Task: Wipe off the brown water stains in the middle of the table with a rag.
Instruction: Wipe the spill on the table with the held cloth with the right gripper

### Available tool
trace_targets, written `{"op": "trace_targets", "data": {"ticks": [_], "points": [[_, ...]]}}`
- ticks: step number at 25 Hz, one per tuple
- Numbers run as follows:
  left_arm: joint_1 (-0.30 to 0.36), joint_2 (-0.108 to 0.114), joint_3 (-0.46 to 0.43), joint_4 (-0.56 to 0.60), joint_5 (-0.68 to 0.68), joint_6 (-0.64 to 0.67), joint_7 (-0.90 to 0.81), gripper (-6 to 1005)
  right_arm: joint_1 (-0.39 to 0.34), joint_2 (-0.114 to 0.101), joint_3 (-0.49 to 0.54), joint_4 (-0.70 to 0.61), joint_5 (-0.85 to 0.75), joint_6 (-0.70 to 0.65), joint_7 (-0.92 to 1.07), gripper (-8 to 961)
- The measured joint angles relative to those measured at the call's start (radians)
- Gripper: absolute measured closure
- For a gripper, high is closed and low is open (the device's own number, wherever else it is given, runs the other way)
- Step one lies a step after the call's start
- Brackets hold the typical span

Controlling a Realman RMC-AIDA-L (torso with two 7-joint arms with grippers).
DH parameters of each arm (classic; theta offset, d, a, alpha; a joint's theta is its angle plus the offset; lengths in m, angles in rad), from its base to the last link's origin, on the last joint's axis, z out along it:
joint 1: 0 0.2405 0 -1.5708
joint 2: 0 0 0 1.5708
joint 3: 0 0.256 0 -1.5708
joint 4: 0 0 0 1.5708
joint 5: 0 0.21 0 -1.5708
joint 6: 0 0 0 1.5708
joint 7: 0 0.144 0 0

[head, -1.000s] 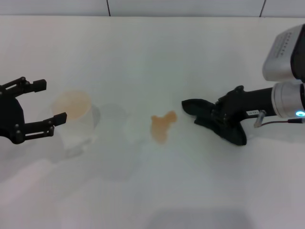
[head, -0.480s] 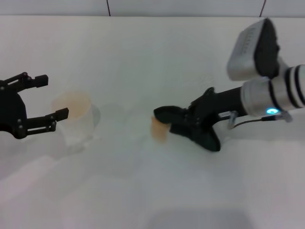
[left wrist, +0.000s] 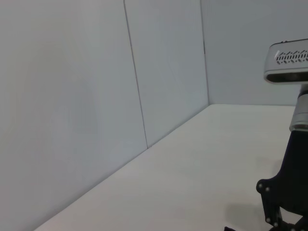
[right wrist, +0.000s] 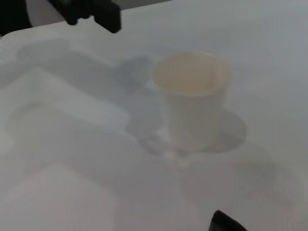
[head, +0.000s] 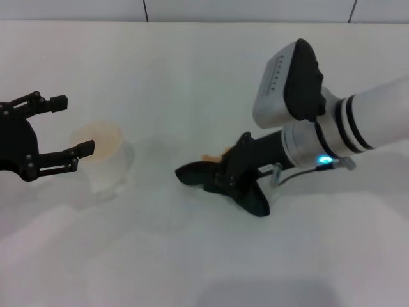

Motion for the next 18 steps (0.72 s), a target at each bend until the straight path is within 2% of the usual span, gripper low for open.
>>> {"op": "trace_targets", "data": {"ticks": [5, 11, 18], "points": [[0.001, 0.0, 0.0, 0.0, 0.0, 0.0, 0.001, 119, 0.017, -0.002, -0.004, 0.012, -0.01, 0.065, 0.031, 899], [0.004, -0.001, 0.0, 0.0, 0.0, 0.0, 0.001, 119, 0.02, -0.003, 0.015, 0.021, -0.109, 0.138, 0.119, 899], [0.007, -0.003, 0.002, 0.0, 0.0, -0.006, 0.0, 119, 0.015, -0.003, 0.069, 0.024, -0.18, 0.184, 0.188, 900]]}}
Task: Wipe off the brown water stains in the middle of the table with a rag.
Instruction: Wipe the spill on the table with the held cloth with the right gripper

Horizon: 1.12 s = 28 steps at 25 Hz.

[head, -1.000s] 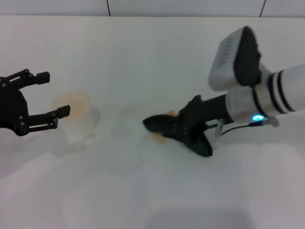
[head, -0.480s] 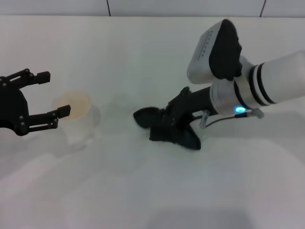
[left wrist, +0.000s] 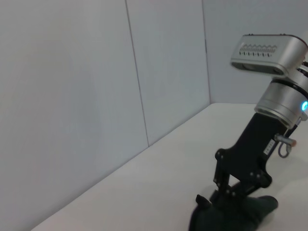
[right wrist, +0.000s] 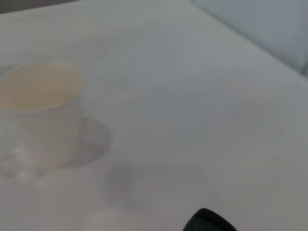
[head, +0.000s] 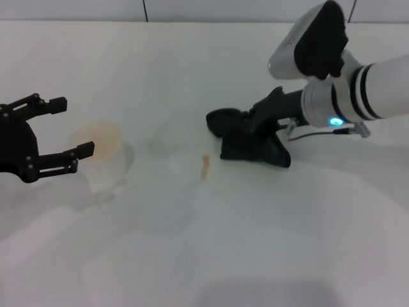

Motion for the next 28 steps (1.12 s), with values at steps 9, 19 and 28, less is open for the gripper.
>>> {"op": "trace_targets", "data": {"ticks": [9, 19, 28], "points": [[-0.004, 0.0, 0.003, -0.009, 0.0, -0.005, 0.0, 119, -0.005, 0.005, -0.045, -0.01, 0.004, 0.02, 0.021, 900], [-0.012, 0.0, 0.005, -0.026, -0.002, -0.017, 0.014, 119, -0.008, 0.008, -0.229, -0.082, 0.01, 0.001, 0.121, 900], [-0.013, 0.0, 0.005, -0.026, -0.001, -0.017, 0.015, 119, -0.065, 0.006, -0.235, -0.198, 0.011, -0.155, 0.144, 900]]}}
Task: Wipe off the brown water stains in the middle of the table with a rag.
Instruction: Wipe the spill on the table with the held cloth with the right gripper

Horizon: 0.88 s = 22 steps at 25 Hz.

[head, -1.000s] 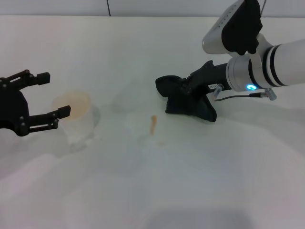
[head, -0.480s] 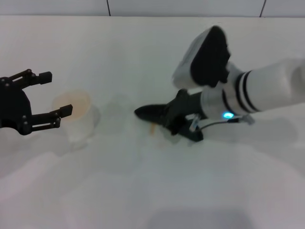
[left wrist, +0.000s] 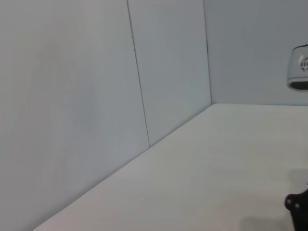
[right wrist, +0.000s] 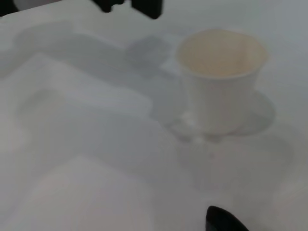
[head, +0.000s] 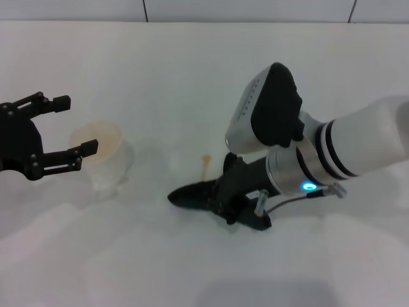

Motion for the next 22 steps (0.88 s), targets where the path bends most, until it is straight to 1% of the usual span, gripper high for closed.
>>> {"op": "trace_targets", "data": {"ticks": [4, 8, 14, 22], "points": [[-0.001, 0.0, 0.0, -0.002, 0.0, 0.0, 0.0, 119, 0.002, 0.002, -0.003, -0.007, 0.0, -0.015, 0.004, 900], [-0.002, 0.0, 0.001, -0.002, 0.001, 0.0, 0.0, 119, 0.025, 0.003, -0.004, -0.002, -0.006, 0.019, 0.012, 901], [-0.004, 0.0, 0.002, -0.013, -0.002, 0.0, 0.0, 119, 0.082, 0.003, -0.005, 0.059, -0.009, 0.091, 0.02, 901], [-0.007, -0.001, 0.002, -0.023, -0.008, 0.0, 0.0, 119, 0.155, 0.003, 0.001, 0.18, -0.013, 0.195, 0.027, 901]]}}
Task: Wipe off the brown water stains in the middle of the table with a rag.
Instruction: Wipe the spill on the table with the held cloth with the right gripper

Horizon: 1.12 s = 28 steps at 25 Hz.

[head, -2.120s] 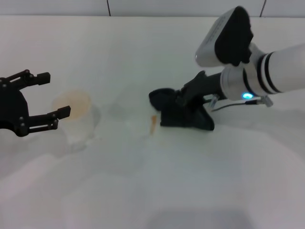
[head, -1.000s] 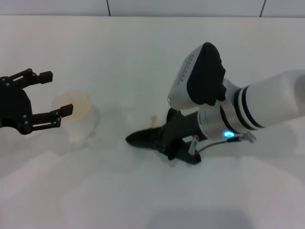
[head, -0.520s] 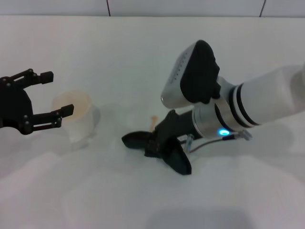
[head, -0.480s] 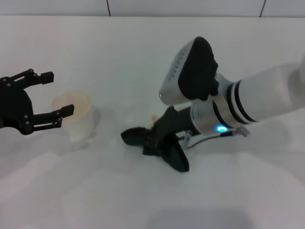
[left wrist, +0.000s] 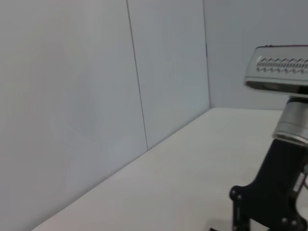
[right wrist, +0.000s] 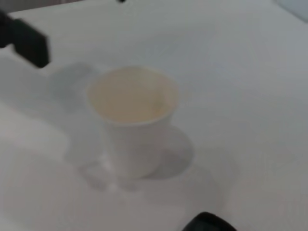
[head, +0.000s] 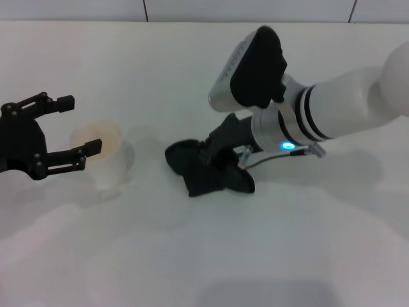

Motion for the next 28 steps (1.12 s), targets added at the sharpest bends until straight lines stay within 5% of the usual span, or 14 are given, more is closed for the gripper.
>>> {"op": "trace_targets", "data": {"ticks": [16, 28], "points": [[-0.014, -0.001, 0.0, -0.029, -0.001, -0.012, 0.001, 119, 0.016, -0.005, 0.122, 0.086, -0.031, 0.073, 0.004, 897], [-0.014, -0.001, 0.0, -0.03, -0.001, -0.012, 0.01, 120, -0.014, 0.0, 0.001, -0.034, -0.017, -0.028, 0.037, 894]]}}
